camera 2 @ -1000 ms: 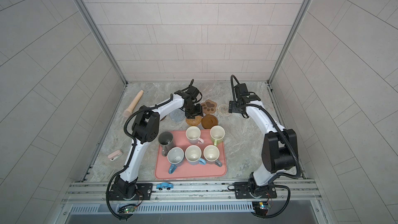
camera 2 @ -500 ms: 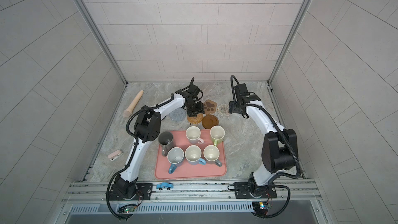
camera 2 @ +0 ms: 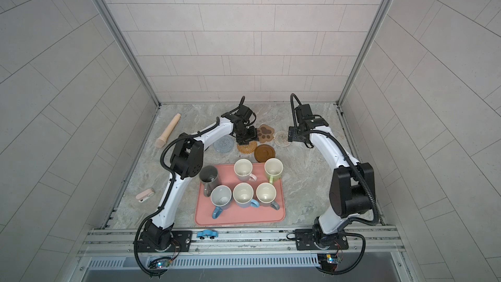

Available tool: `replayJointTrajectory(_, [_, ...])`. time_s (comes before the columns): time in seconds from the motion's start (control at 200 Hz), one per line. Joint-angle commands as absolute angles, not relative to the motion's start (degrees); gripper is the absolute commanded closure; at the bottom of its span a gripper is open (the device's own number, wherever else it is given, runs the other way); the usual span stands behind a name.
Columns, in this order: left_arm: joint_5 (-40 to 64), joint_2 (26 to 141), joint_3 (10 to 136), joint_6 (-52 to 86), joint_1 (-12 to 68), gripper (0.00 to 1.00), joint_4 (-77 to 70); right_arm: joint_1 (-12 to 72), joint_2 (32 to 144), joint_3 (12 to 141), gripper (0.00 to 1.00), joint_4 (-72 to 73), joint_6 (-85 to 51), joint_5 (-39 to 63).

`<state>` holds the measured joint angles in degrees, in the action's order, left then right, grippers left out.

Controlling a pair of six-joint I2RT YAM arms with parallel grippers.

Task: Place cups on coasters
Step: Move the coaster to the top-center of the table.

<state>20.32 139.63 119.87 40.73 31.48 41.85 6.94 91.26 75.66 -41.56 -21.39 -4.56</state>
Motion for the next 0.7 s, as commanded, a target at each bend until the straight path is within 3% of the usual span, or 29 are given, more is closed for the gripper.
replayJointTrajectory(0.0, [18.34, 142.89, 120.42, 41.19, 30.87, 0.33, 41.56, 6.63, 90.98, 76.73, 0.03, -43.02, -21.40, -5.22])
replayJointTrajectory(0.695, [16.32, 137.54, 122.28, 40.05, 30.74, 0.33, 42.87, 6.65, 91.22, 77.95, 0.03, -43.51, -20.50, -5.45])
